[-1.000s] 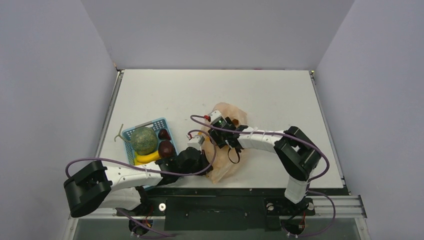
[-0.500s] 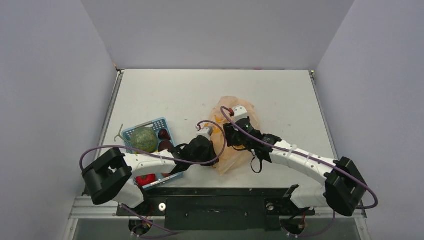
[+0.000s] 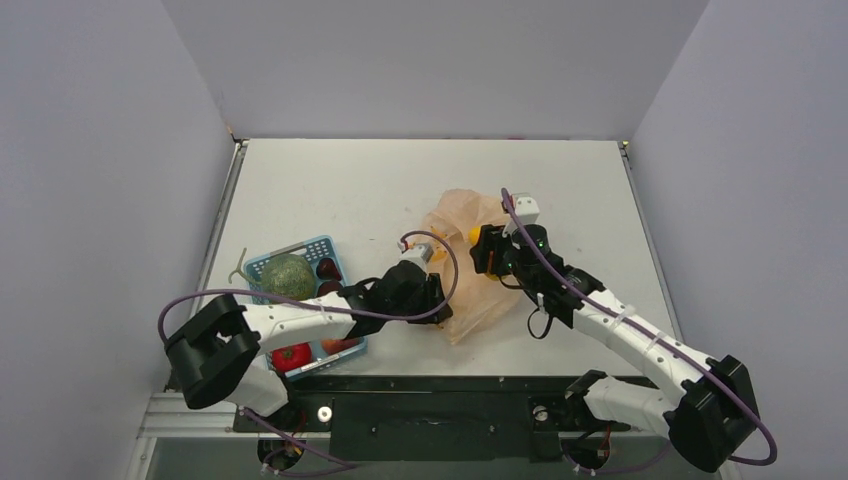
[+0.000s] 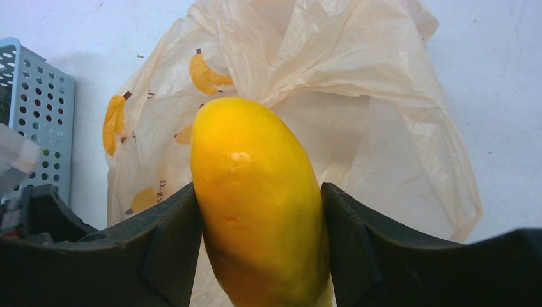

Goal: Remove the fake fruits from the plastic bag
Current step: Take out the fake fruit from the plastic bag, then place the fake fruit in the bin.

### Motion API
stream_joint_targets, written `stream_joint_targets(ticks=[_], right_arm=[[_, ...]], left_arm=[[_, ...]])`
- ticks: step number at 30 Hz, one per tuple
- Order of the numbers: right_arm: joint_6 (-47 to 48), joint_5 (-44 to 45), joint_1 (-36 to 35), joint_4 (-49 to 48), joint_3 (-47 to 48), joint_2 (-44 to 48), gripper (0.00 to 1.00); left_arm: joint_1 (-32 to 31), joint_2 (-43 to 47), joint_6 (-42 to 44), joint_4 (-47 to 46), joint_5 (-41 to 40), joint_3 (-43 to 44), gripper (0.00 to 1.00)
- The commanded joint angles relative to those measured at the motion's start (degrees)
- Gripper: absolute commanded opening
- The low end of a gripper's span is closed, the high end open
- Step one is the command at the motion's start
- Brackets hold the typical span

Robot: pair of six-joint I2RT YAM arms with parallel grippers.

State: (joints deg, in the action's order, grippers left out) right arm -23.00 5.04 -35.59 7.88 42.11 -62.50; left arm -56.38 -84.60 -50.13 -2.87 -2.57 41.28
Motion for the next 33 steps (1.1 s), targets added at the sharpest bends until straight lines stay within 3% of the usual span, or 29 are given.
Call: stream_joint_targets(ticks=[1,10,17,20,29,33], right_arm=[[1.9,-1.47,0.54,3.59,5.47,3.25,0.0],[2.52,-4.16,0.45,6.8,9.57,4.81,0.0],[-3.13,-6.18,-2.91,8.01,15.53,1.91,0.0],[-8.93,-2.61,-9.24,1.1,15.84,-0.13,0.0],[-26.46,0.56,-26.28,-17.22,23.63,-21.08,0.0],[-24.95,-2.93,-31.52,-18.05,32.83,-32.58,0.0]], left_arm=[[0.66,8.85,3.64,7.46,-3.81,6.09,0.43],[7.44,21.3,5.27,18.28,-4.16,9.15,0.46],[11.18,31.71,9.29,35.72,-6.45,14.27,0.47],[11.74,39.06,10.33,41.15,-9.12,15.56,0.63],[12.06,56.03,10.71,52.8,-17.28,21.09,0.79],[12.06,59.25,11.16,55.63,-19.77,23.41,0.87]])
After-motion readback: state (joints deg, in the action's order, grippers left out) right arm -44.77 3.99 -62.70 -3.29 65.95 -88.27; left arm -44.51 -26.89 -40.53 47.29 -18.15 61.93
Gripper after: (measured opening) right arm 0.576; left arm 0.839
